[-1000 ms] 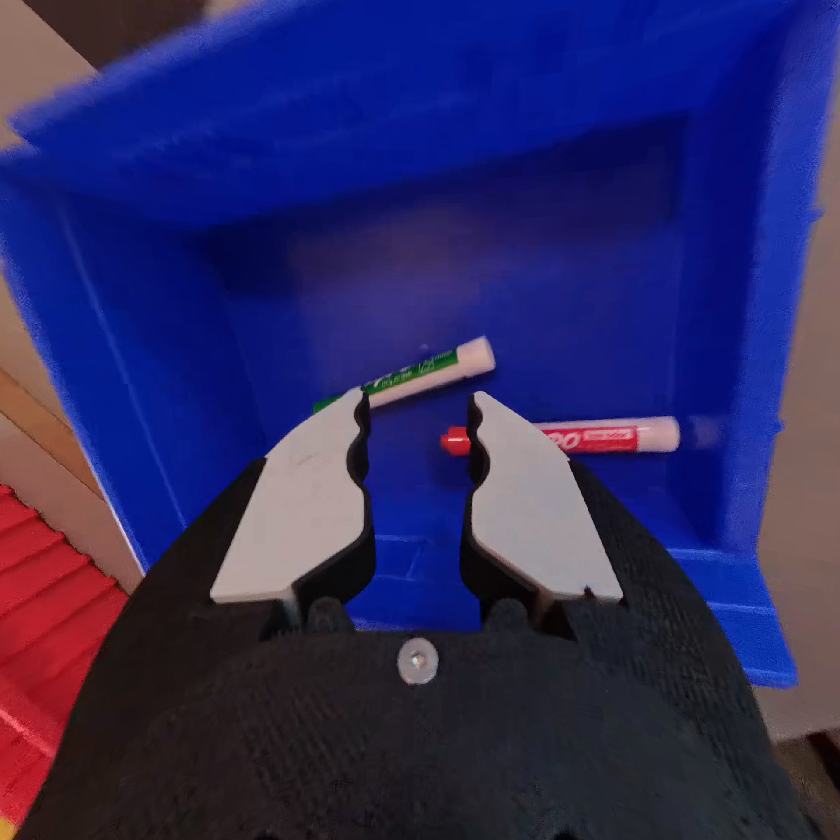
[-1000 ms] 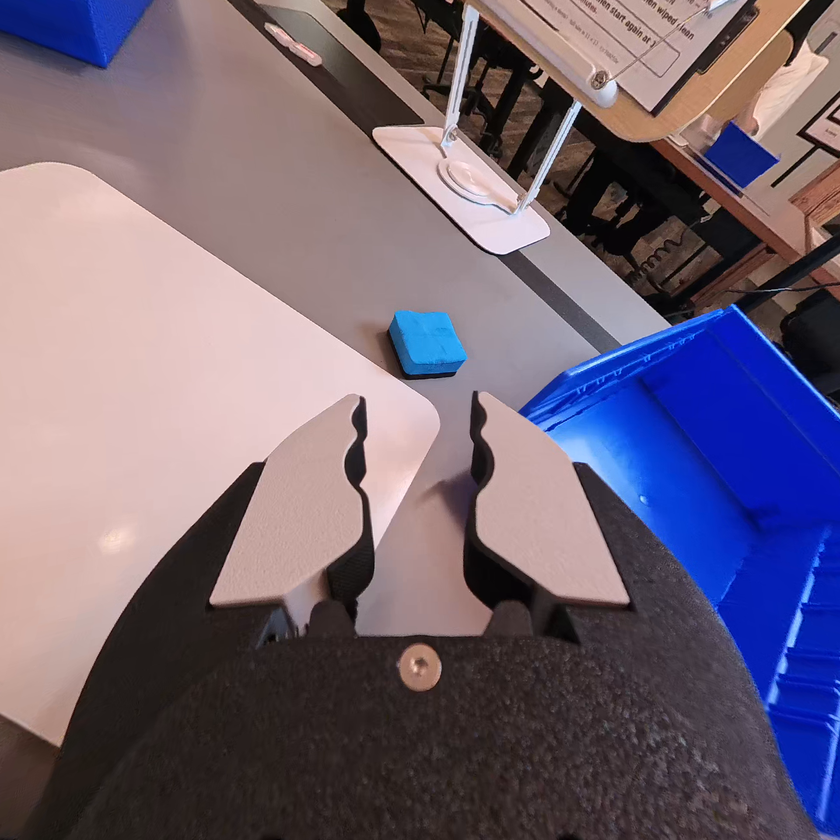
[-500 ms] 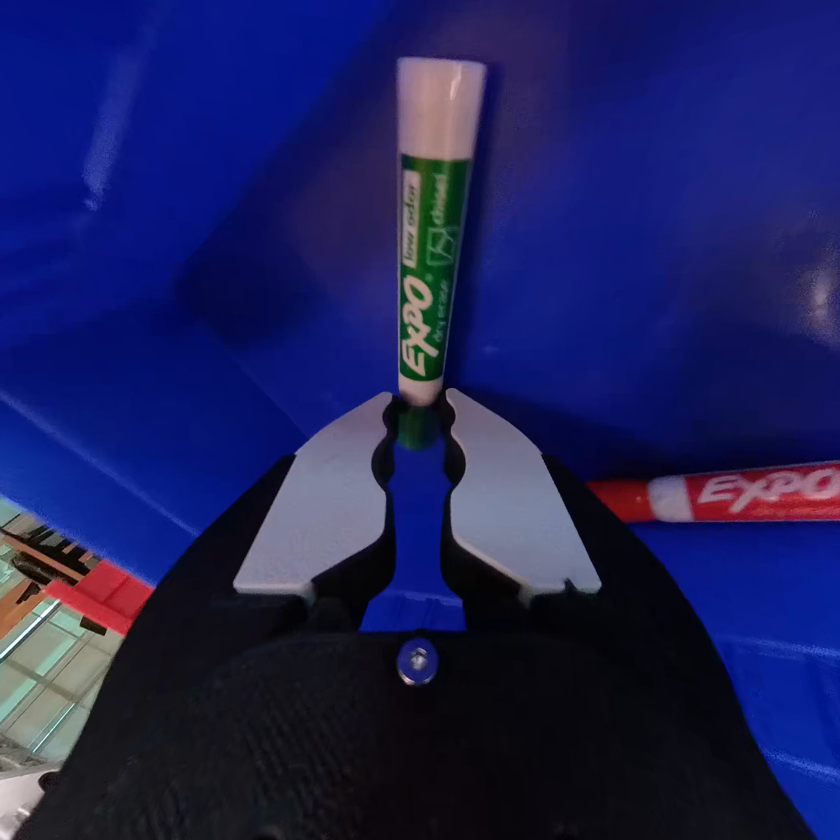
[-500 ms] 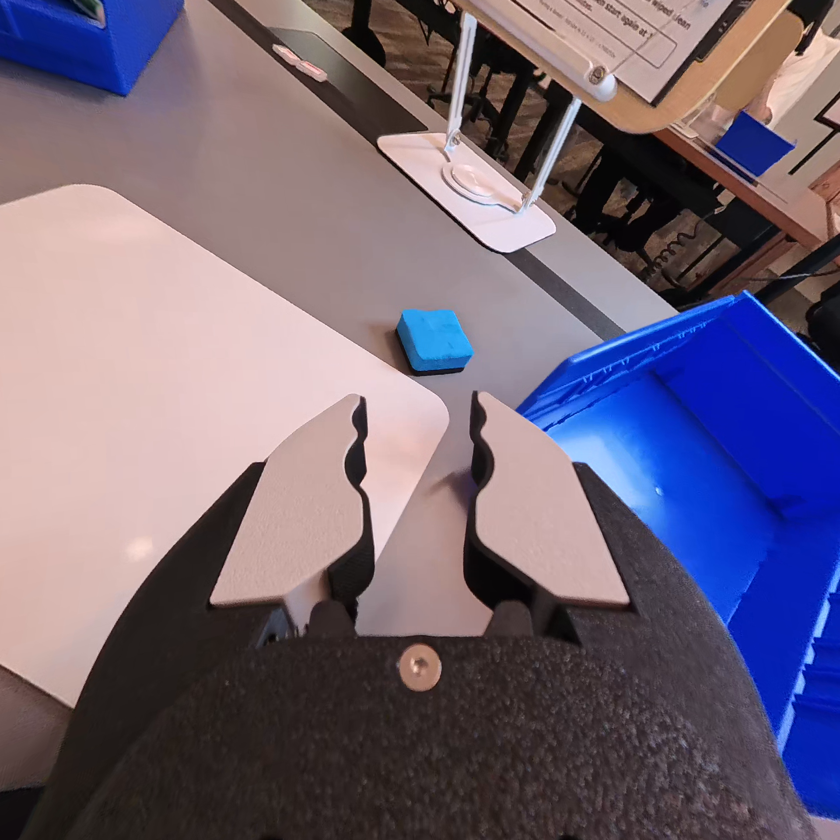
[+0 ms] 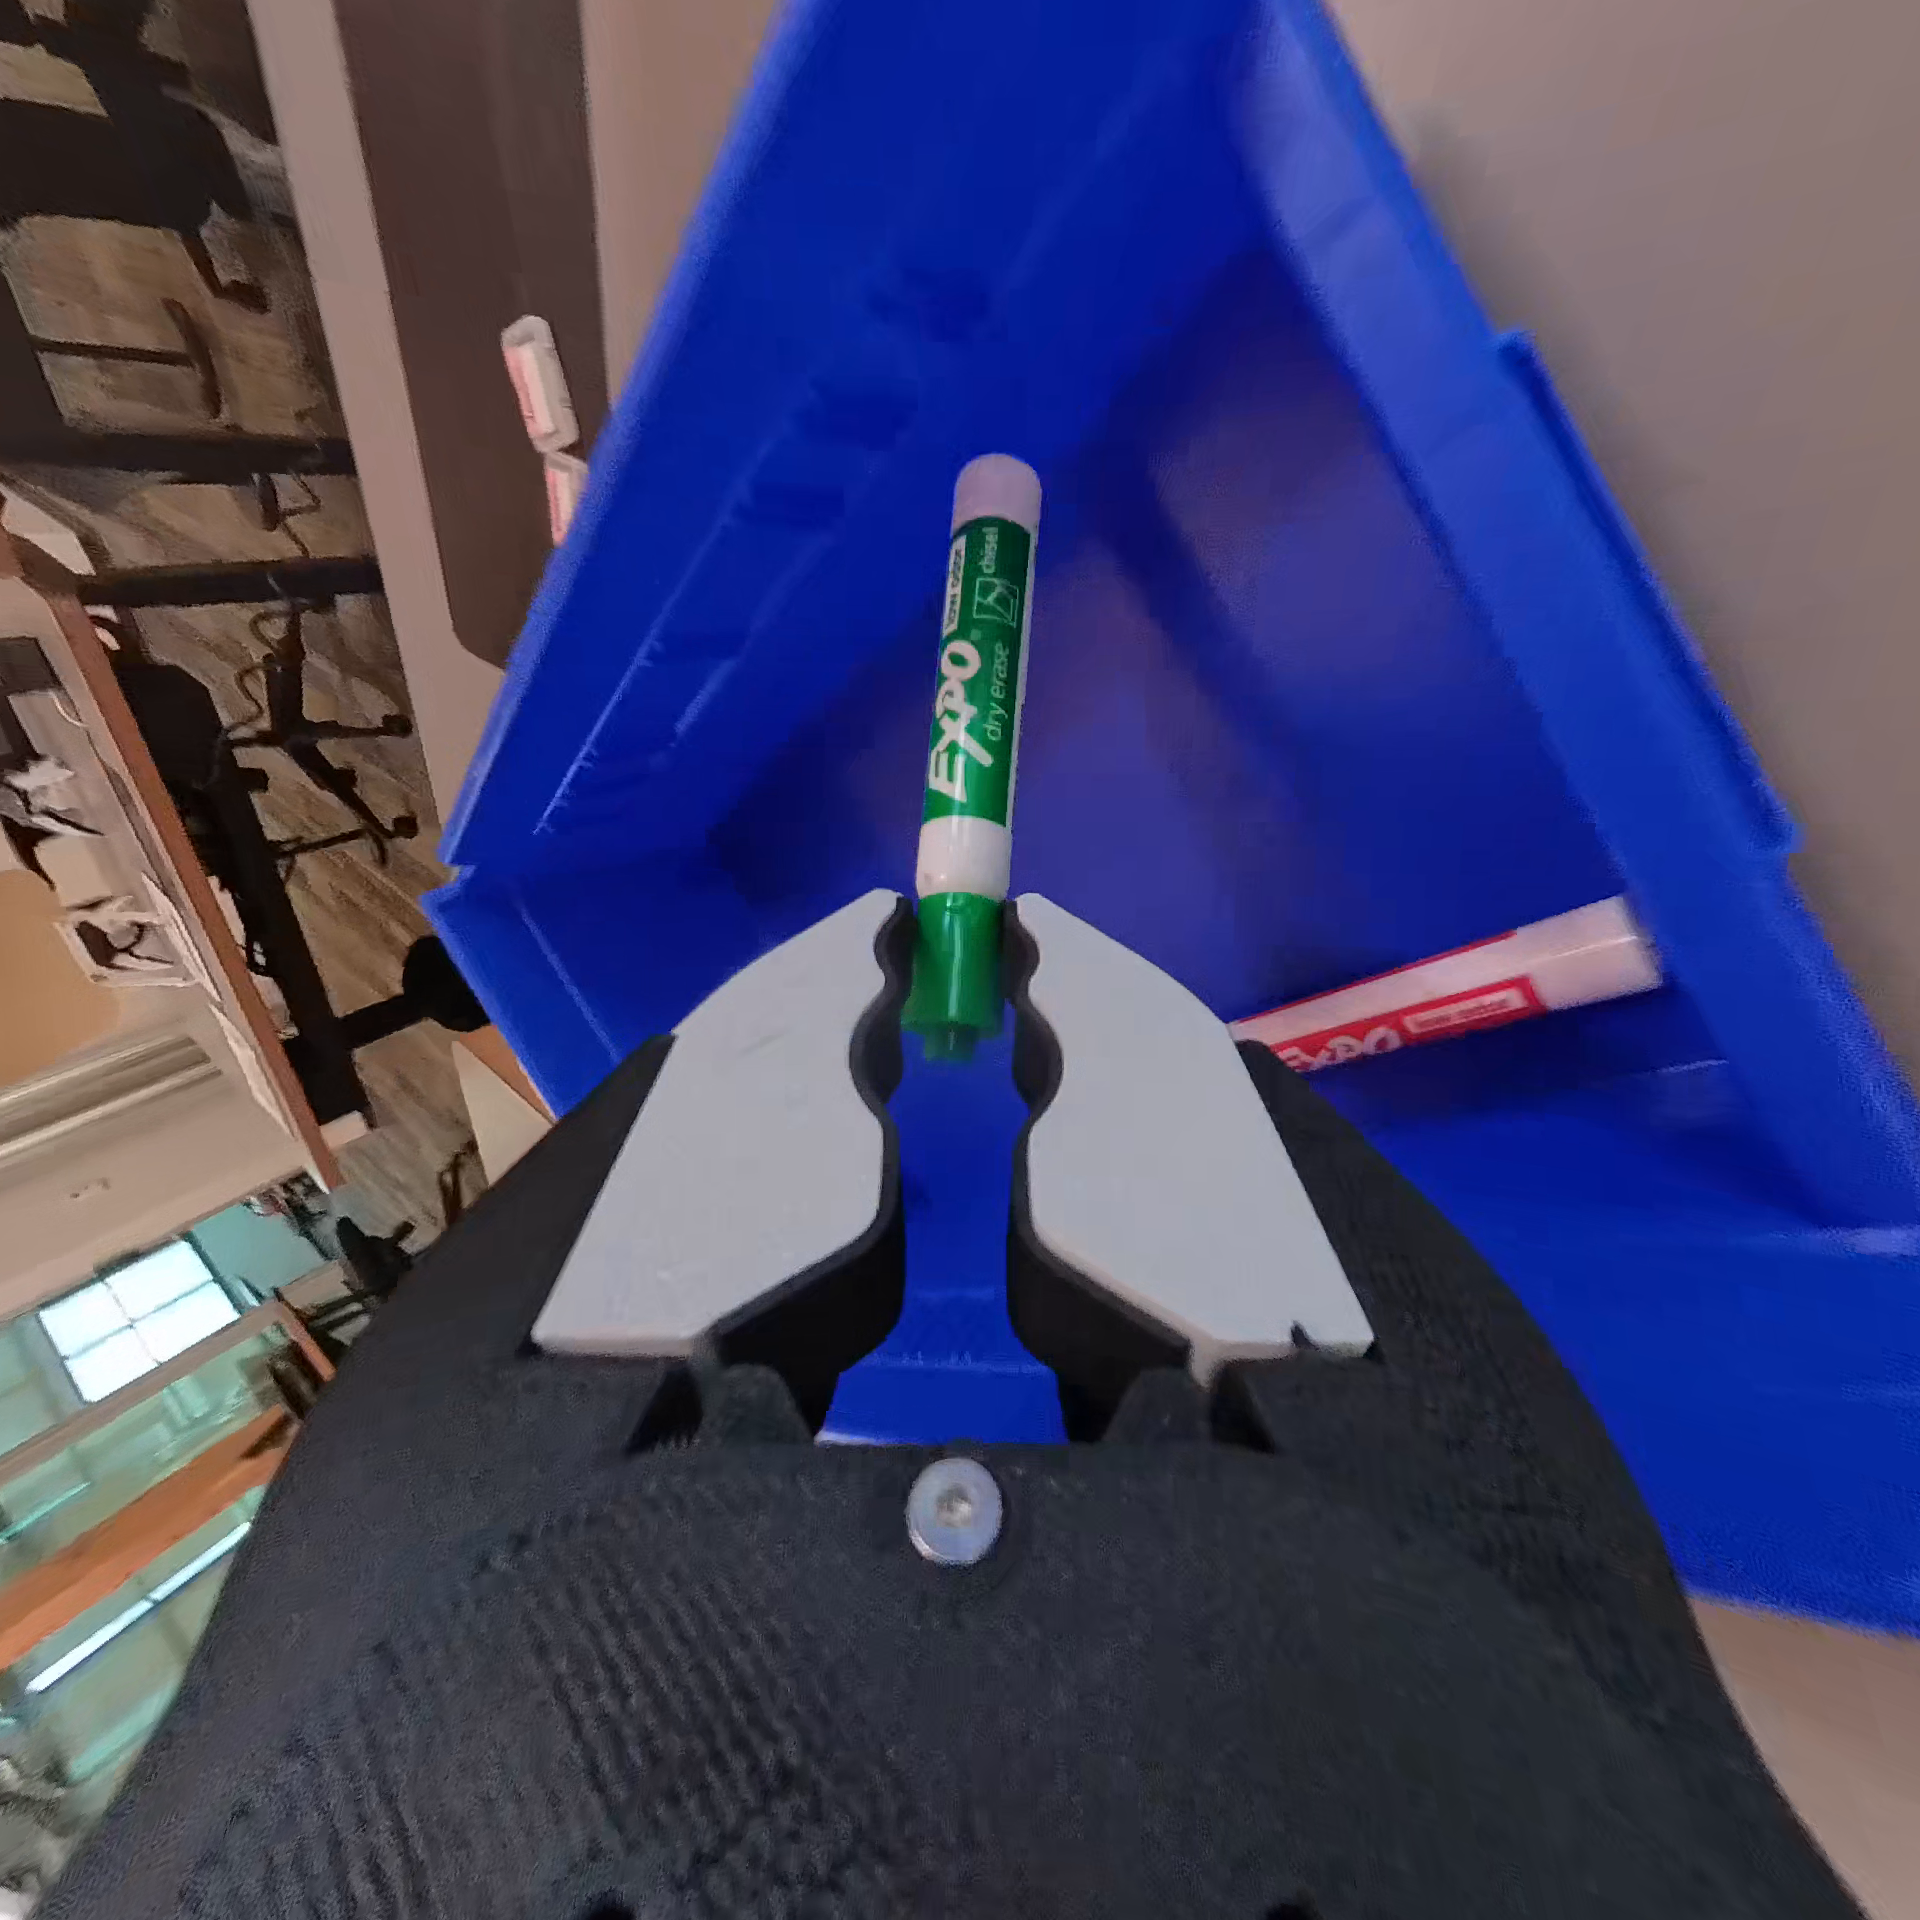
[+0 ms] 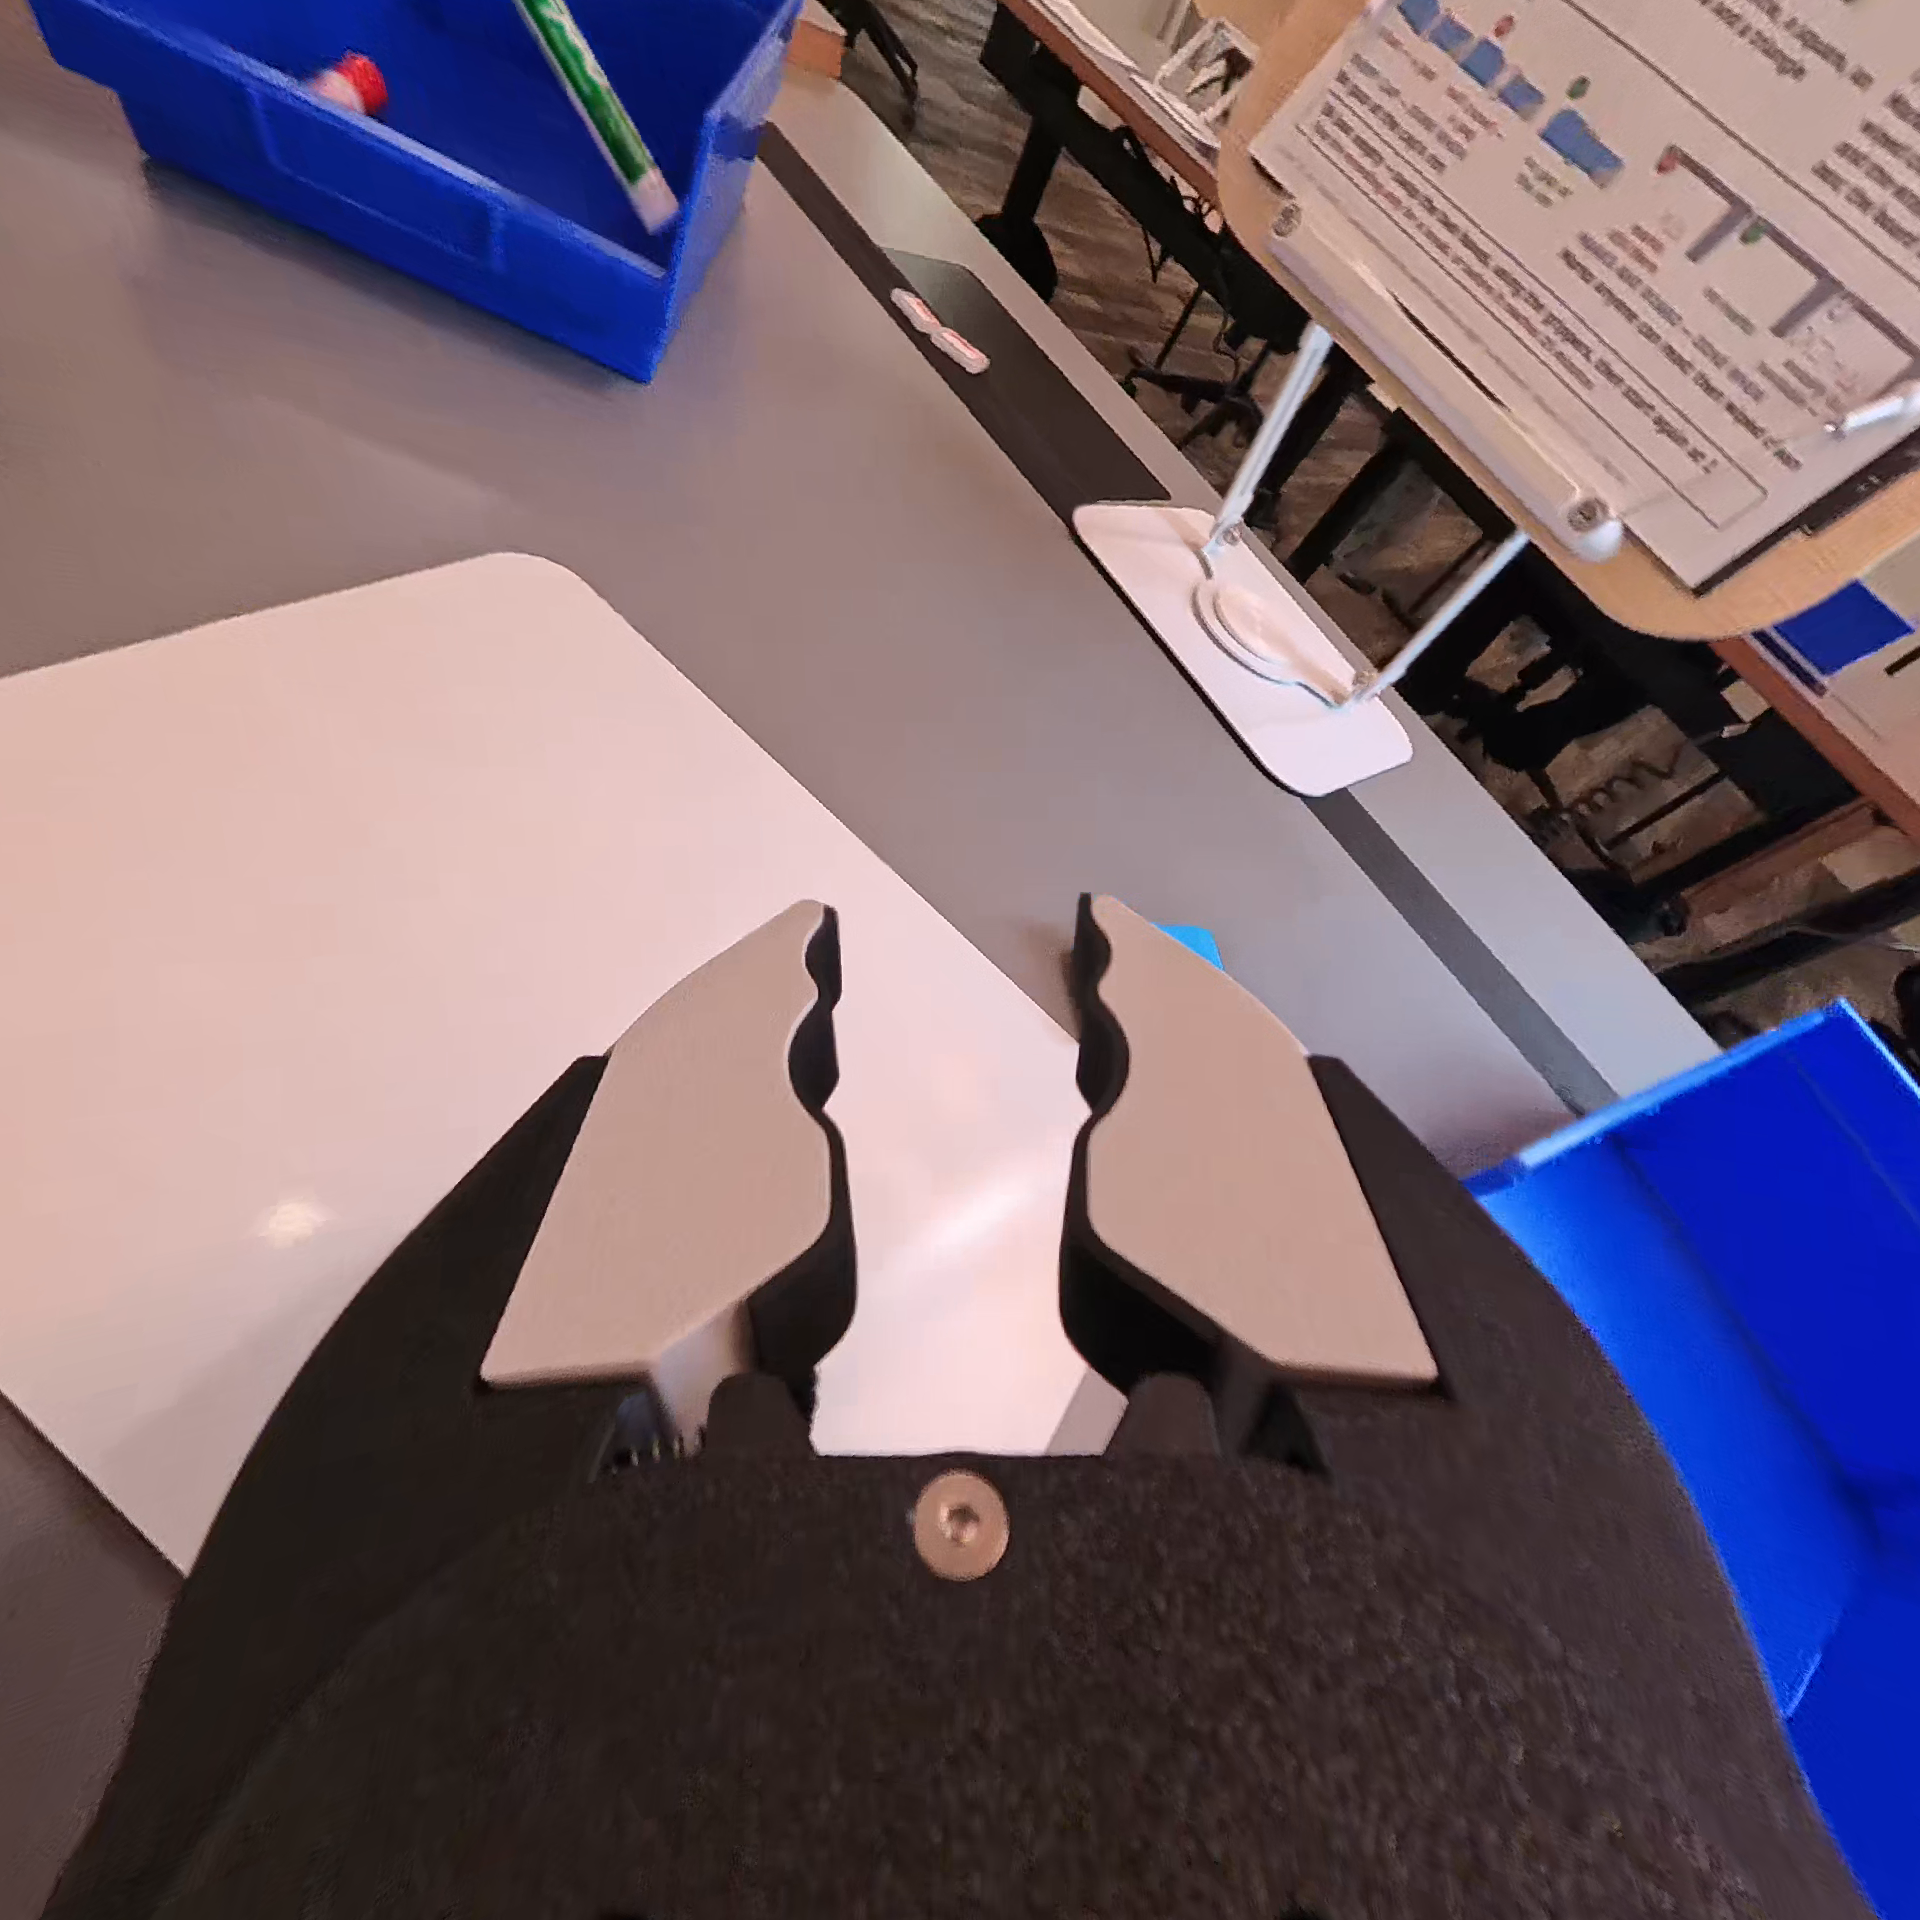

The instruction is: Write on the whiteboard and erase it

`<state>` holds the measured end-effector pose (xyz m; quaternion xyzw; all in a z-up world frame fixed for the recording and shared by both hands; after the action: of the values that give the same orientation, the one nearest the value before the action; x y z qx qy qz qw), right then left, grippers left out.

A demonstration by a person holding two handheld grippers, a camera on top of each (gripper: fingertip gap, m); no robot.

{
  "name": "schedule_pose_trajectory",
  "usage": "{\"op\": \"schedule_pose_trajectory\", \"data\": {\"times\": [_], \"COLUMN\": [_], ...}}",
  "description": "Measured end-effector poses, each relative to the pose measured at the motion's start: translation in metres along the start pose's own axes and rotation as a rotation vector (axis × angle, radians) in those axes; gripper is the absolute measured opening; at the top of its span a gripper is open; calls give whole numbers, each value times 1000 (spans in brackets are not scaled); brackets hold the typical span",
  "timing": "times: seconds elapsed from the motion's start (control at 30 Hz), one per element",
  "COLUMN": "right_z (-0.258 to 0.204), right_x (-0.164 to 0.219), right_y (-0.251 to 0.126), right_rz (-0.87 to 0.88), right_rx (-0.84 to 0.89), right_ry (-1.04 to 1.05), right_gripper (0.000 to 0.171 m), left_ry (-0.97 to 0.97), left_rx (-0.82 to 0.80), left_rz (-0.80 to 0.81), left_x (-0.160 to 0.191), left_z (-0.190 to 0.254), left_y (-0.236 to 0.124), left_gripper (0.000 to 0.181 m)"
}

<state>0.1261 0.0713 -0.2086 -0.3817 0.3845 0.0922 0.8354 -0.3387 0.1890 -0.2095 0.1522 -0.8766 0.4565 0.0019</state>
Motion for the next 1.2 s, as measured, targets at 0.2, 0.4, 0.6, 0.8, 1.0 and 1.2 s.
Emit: {"op": "schedule_pose_trajectory", "data": {"times": [0.2, 0.4, 0.6, 0.8, 1.0, 1.2], "right_z": [-6, -4, -23, -46, -89, -111], "right_x": [-2, 0, -22, -72, -103, -100], "right_y": [0, -3, -4, -5, -15, -7], "right_rz": [-10, 20, 168, 369, 410, 376], "right_rx": [3, -26, -133, -251, -277, -311], "right_ry": [-32, 14, 58, 27, -231, -310], "right_gripper": [43, 43, 47, 55, 54, 44], "left_ry": [6, -5, -133, 54, 156, 187], "left_rx": [88, 83, 48, 147, 306, 390], "left_rz": [-26, 7, 507, 948, 1145, 1127], "left_x": [4, 6, -20, -107, -161, -175], "left_z": [1, -2, -5, 77, 126, 140], "left_y": [36, 22, -96, -177, -190, -179], "left_gripper": [17, 18, 16, 16, 16, 16]}}
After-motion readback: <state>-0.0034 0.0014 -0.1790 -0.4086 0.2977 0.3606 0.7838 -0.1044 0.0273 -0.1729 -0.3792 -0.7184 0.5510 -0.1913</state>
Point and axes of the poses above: each gripper's, where its closed fingertips meet, y out along the fingers, x out of its underside, z = x × y across the jaws, the point moved 5 cm from there along -y, back along the fingers, and after that the axes turned 14 degrees about -z, right-handed, at the moved point
